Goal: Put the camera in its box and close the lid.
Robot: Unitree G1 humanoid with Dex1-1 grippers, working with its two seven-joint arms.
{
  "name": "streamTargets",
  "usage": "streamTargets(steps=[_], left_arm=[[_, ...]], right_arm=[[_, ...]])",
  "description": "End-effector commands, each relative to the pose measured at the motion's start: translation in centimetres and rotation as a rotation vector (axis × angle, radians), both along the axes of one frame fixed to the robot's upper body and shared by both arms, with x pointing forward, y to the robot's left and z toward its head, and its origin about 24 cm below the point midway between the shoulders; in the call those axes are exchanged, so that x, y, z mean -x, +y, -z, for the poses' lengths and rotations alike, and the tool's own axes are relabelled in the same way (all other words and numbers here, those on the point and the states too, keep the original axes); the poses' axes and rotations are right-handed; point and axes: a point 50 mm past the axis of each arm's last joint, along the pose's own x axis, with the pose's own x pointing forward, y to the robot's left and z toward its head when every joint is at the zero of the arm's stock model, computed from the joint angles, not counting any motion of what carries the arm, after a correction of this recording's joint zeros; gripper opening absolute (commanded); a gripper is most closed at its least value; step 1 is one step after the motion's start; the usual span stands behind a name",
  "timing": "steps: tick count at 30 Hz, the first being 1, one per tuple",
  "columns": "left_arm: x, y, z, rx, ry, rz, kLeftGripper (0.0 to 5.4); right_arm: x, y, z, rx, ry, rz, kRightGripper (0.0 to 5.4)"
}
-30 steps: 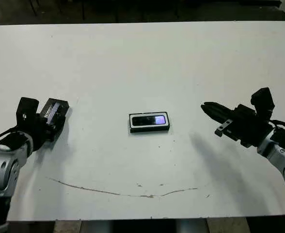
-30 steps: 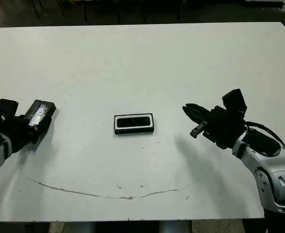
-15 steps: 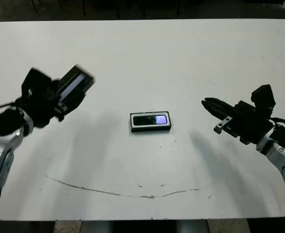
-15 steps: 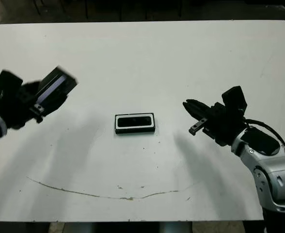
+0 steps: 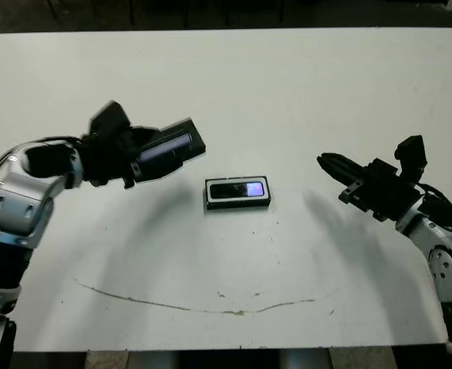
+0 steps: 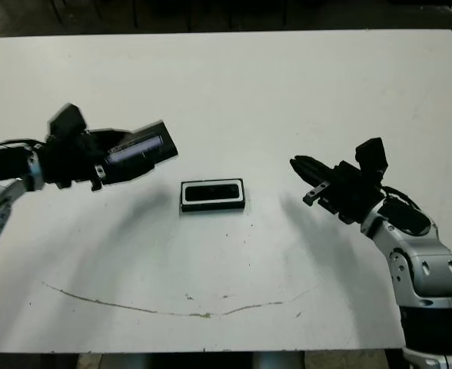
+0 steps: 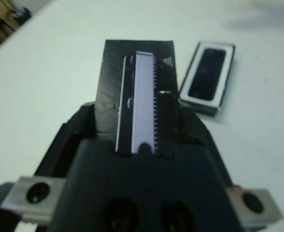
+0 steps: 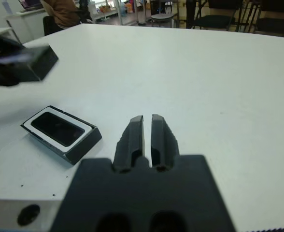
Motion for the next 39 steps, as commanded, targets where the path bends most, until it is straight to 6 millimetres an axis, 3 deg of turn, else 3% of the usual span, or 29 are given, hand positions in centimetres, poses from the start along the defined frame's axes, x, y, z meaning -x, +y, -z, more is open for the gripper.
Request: streamTargets(steps=[1, 21, 39], left_arm=[[-0.2, -0.1, 0.7, -0.034, 0.040, 0.019, 2.82], [-1.4, -0.7, 2.1, 0.132, 0.224, 0.117, 2.82], [-2.1, -2.8, 5.8, 0.121, 0.392, 0.241, 2.82]], right_arm=[[-0.1, -0.2, 0.2, -0.001, 0.046, 0.010, 0.00], [-0.2, -0.4, -0.5, 0.047, 0.036, 0.004, 0.00], [0.0, -0.7, -0.3, 0.048, 0.031, 0.003, 0.00]])
